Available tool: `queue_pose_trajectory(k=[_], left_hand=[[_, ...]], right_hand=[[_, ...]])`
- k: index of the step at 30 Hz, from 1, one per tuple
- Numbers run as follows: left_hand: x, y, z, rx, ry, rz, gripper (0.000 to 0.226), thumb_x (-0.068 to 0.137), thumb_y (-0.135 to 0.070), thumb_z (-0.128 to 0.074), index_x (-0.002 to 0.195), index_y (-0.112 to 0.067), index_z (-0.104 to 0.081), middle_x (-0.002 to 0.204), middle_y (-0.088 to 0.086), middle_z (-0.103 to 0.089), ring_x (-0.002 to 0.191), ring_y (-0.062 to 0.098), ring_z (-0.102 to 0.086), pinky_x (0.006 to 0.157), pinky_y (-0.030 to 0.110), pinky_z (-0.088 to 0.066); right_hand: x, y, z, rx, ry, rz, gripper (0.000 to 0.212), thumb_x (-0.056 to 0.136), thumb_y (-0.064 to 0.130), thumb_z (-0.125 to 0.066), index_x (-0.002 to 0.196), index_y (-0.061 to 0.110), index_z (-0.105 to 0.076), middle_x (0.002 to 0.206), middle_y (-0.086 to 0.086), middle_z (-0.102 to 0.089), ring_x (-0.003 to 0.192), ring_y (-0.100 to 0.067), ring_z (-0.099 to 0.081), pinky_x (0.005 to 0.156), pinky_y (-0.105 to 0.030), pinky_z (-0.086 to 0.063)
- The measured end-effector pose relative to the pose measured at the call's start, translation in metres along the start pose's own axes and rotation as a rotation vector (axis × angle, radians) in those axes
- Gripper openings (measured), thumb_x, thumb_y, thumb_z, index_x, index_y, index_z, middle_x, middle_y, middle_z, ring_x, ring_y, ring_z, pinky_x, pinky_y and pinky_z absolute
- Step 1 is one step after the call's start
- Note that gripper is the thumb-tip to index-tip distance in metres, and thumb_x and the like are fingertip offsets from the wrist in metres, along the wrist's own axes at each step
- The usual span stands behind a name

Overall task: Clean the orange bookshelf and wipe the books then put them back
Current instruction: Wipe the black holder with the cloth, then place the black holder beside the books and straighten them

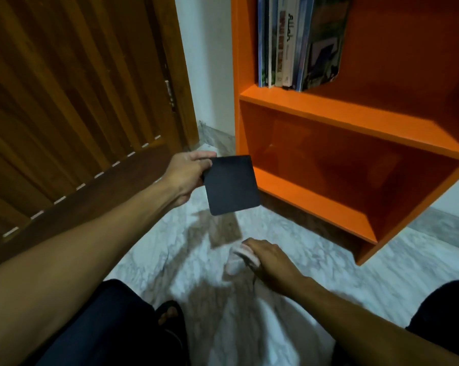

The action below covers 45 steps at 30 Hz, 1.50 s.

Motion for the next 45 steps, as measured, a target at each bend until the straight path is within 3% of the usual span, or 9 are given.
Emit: queue_pose_trajectory(k=[8, 13, 22, 28, 33, 37, 39, 42, 45], left_hand=[[-0.016, -0.001, -0.017, 0.102, 0.17, -0.089, 0.023, 0.097, 0.001, -0.054, 0.098, -0.013, -0.072, 0.084, 0.002, -0.074, 0.069, 0.005, -0.068, 0.063, 0.022, -0.057], [-0.021, 0.001, -0.028, 0.105, 0.249, -0.09, 0.022, 0.097, 0.0, -0.055, 0.107, -0.01, -0.072, 0.089, 0.008, -0.074, 0.074, 0.011, -0.067, 0.07, 0.026, -0.056], [-0.003, 0.012, -0.041, 0.112, 0.286, -0.049, 0.023, 0.097, 0.002, -0.054, 0.11, -0.006, -0.071, 0.079, 0.003, -0.073, 0.07, 0.01, -0.067, 0.07, 0.025, -0.058], [0.005, 0.012, -0.05, 0.177, 0.317, -0.089, 0.023, 0.097, 0.001, -0.054, 0.11, -0.007, -0.071, 0.085, 0.008, -0.074, 0.079, 0.017, -0.067, 0.074, 0.032, -0.058], [0.002, 0.005, -0.057, 0.347, 0.344, -0.223, 0.022, 0.099, -0.006, -0.055, 0.104, -0.018, -0.072, 0.084, -0.005, -0.075, 0.076, 0.002, -0.069, 0.068, 0.019, -0.052], [-0.011, -0.004, -0.063, 0.695, 0.368, -0.46, 0.023, 0.099, -0.015, -0.055, 0.114, -0.023, -0.071, 0.083, -0.003, -0.073, 0.061, -0.003, -0.062, 0.053, 0.01, -0.04], [-0.022, -0.011, -0.069, 0.893, 0.389, -0.607, 0.027, 0.101, -0.019, -0.051, 0.122, -0.024, -0.066, 0.096, 0.0, -0.073, 0.07, 0.003, -0.063, 0.057, 0.016, -0.042], [-0.04, -0.022, -0.081, 1.131, 0.398, -0.82, 0.037, 0.097, -0.014, -0.05, 0.131, -0.023, -0.059, 0.112, 0.007, -0.071, 0.098, 0.025, -0.066, 0.077, 0.033, -0.048], [-0.054, -0.033, -0.091, 1.379, 0.39, -0.947, 0.054, 0.091, -0.002, -0.047, 0.14, -0.025, -0.048, 0.118, 0.005, -0.066, 0.103, 0.033, -0.064, 0.08, 0.043, -0.05]], right_hand=[[-0.027, -0.09, -0.042, -0.108, 0.239, -0.608, 0.033, 0.093, 0.021, -0.046, 0.125, 0.027, -0.048, 0.118, -0.008, -0.064, 0.103, -0.029, -0.061, 0.083, -0.036, -0.049], [-0.042, -0.111, -0.082, -0.093, 0.272, -0.697, 0.035, 0.096, 0.034, -0.045, 0.13, 0.029, -0.05, 0.119, -0.008, -0.065, 0.105, -0.028, -0.063, 0.086, -0.036, -0.051], [-0.044, -0.115, -0.127, -0.043, 0.694, -0.711, 0.05, 0.097, 0.038, -0.053, 0.141, 0.015, -0.048, 0.149, -0.015, -0.04, 0.134, -0.035, -0.042, 0.106, -0.037, -0.036], [-0.03, -0.124, -0.077, 0.147, 0.407, -0.83, 0.029, 0.095, 0.028, -0.053, 0.101, 0.006, -0.071, 0.108, -0.011, -0.071, 0.105, -0.027, -0.066, 0.085, -0.033, -0.05], [-0.005, -0.124, 0.016, 0.322, 0.03, -0.867, 0.027, 0.094, 0.02, -0.062, 0.069, 0.01, -0.06, 0.079, -0.015, -0.066, 0.079, -0.031, -0.066, 0.071, -0.039, -0.053], [0.016, -0.106, 0.106, 0.481, -0.338, -0.818, 0.023, 0.092, 0.005, -0.057, 0.069, 0.007, -0.058, 0.07, -0.015, -0.06, 0.067, -0.027, -0.055, 0.058, -0.042, -0.047], [0.028, -0.08, 0.152, 0.51, -0.469, -0.712, 0.022, 0.091, 0.004, -0.057, 0.071, 0.011, -0.063, 0.066, -0.009, -0.061, 0.063, -0.025, -0.055, 0.053, -0.031, -0.043], [0.042, -0.025, 0.21, 0.499, -0.433, -0.527, 0.014, 0.098, 0.017, -0.058, 0.091, 0.011, -0.068, 0.069, -0.006, -0.06, 0.058, -0.019, -0.049, 0.055, -0.033, -0.038], [0.052, 0.022, 0.25, 0.469, -0.456, -0.354, 0.018, 0.096, 0.031, -0.063, 0.091, 0.015, -0.068, 0.068, -0.004, -0.059, 0.058, -0.017, -0.051, 0.059, -0.036, -0.04]])
Point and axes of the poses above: each hand's wrist, its own x-axis towards the middle knuckle, its own z-axis out of the back of the hand, y = z × x, the point moved 2 cm from there along x, towards the middle knuckle
